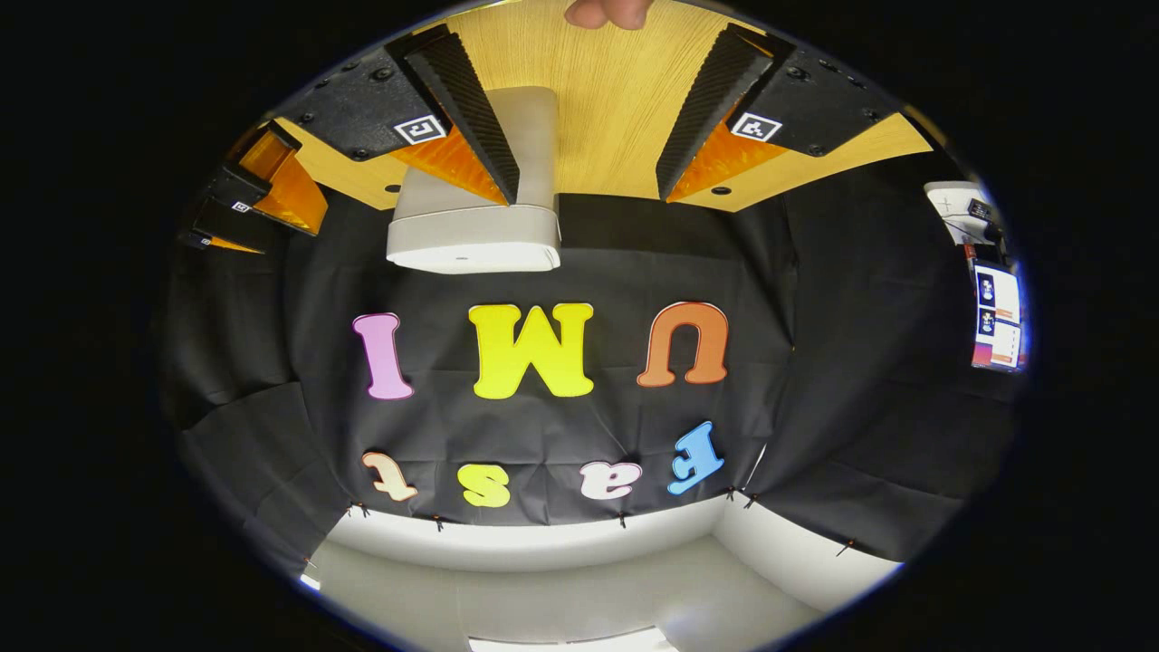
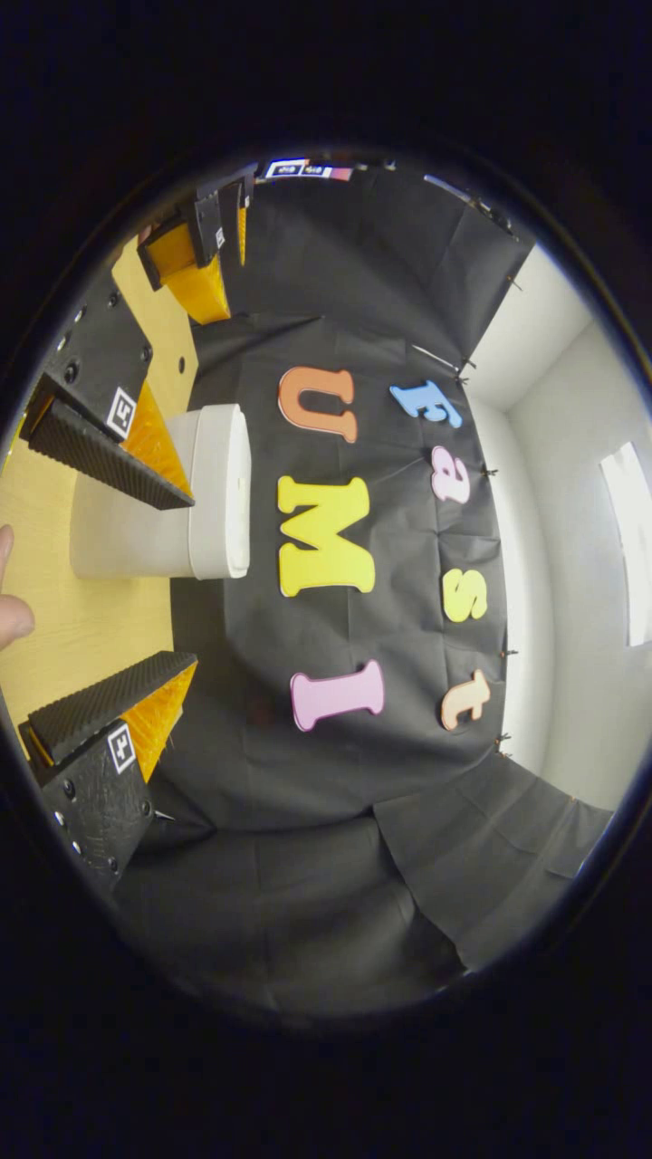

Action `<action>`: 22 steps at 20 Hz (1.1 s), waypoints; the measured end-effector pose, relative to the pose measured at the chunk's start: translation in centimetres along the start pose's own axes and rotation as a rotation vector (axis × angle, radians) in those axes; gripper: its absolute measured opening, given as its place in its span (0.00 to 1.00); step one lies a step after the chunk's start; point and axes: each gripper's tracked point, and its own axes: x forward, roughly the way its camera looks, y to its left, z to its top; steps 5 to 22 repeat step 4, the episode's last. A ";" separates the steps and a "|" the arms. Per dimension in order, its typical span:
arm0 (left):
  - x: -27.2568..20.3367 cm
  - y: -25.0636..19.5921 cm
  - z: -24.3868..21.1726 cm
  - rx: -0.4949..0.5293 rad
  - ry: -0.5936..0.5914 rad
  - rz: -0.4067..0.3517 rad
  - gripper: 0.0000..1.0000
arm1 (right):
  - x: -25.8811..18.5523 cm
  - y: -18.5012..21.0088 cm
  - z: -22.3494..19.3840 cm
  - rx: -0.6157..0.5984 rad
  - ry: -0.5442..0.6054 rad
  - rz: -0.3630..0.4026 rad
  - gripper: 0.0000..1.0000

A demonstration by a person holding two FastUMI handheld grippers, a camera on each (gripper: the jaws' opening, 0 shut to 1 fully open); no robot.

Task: Press the lid of the desktop garbage bin to open it, pick up the crumpled paper on the desktop and throw it into the bin, then pick up the pop can on the desktop and drop it into the bin, and finally close the garbage bin lid.

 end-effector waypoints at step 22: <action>-0.2 -0.1 0.0 0.001 0.001 -0.001 0.98 | -0.2 0.2 0.2 0.003 -0.003 0.004 0.97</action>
